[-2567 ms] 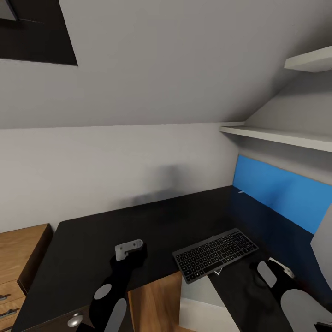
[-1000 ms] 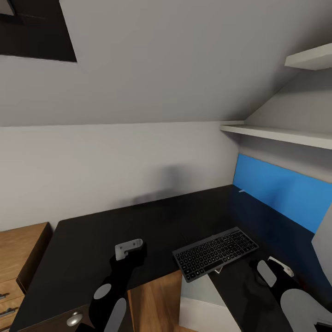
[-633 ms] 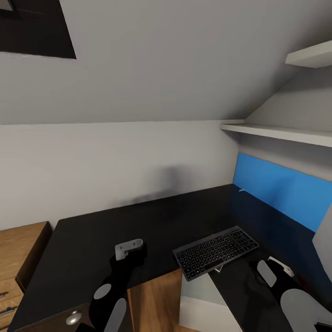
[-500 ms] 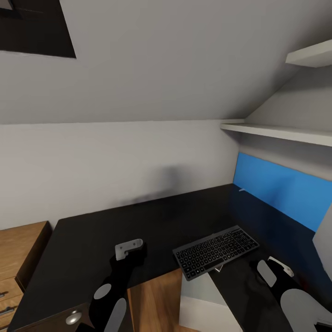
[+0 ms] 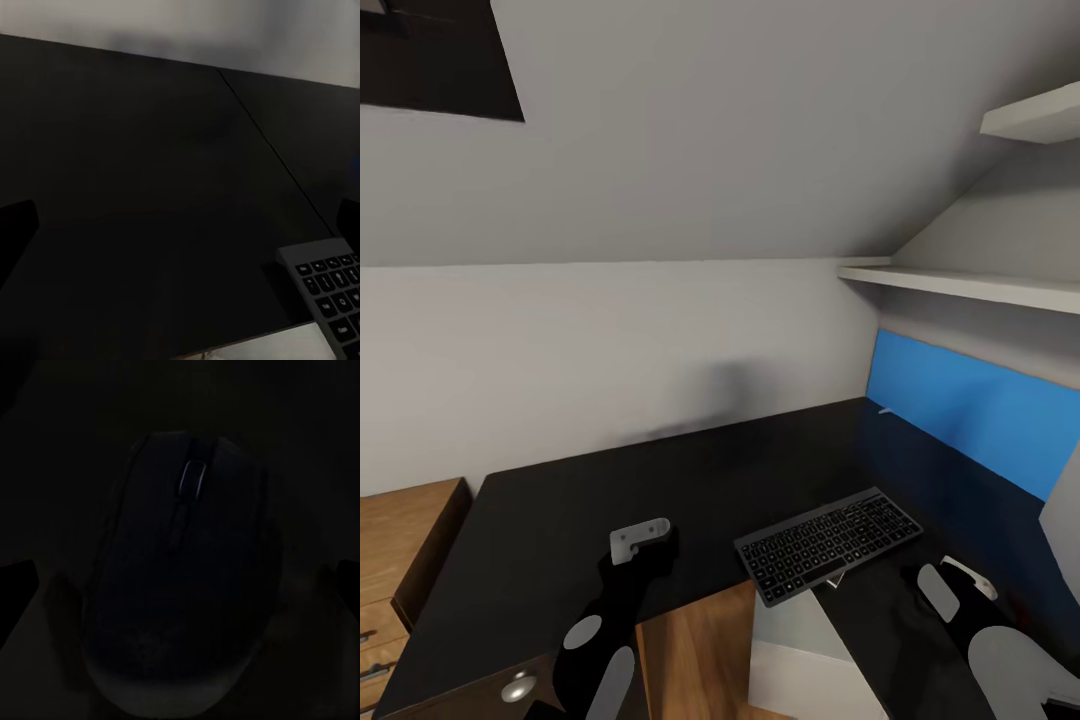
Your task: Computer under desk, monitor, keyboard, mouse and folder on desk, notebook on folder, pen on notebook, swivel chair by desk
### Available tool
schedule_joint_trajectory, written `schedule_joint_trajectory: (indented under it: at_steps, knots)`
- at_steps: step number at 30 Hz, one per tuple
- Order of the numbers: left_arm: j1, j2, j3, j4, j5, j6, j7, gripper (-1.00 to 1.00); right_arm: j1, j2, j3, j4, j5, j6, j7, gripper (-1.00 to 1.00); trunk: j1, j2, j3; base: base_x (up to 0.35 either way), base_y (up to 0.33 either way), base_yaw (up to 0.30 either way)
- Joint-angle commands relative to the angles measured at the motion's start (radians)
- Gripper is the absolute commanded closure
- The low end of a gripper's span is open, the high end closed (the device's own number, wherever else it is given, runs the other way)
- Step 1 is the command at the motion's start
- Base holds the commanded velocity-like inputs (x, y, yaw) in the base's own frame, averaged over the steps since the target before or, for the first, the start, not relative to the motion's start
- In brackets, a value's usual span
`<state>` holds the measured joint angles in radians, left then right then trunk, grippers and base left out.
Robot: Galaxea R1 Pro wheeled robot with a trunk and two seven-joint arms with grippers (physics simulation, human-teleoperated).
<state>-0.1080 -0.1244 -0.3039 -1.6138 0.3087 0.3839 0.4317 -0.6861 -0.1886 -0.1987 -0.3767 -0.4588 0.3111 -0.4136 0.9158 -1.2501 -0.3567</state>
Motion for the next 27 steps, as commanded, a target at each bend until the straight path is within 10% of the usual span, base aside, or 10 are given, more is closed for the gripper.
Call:
schedule_joint_trajectory:
  at_steps: [1, 14, 15, 27]
  knots:
    - [-0.001, 0.000, -0.001, -0.001, 0.010, 0.003, 0.009, -1.00, 0.000, 0.000, -0.004, -0.001, -0.020, 0.002, -0.002, -1.00, 0.000, -0.001, -0.001, 0.000, 0.000, 0.000]
    - [-0.001, 0.000, -0.001, -0.001, 0.010, 0.003, 0.009, -1.00, 0.000, 0.000, -0.004, -0.002, -0.020, 0.003, -0.002, -1.00, 0.000, -0.001, -0.001, 0.000, 0.000, 0.000]
    - [-0.001, 0.000, -0.001, -0.001, 0.010, 0.003, 0.009, -1.00, 0.000, 0.000, -0.004, -0.001, -0.020, 0.004, -0.003, 1.00, 0.000, -0.001, -0.001, 0.000, 0.000, 0.000]
    - [-0.001, 0.000, -0.001, -0.001, 0.010, 0.003, 0.009, -1.00, 0.000, 0.000, -0.004, -0.002, -0.020, 0.003, -0.002, 1.00, 0.000, -0.001, -0.001, 0.000, 0.000, 0.000]
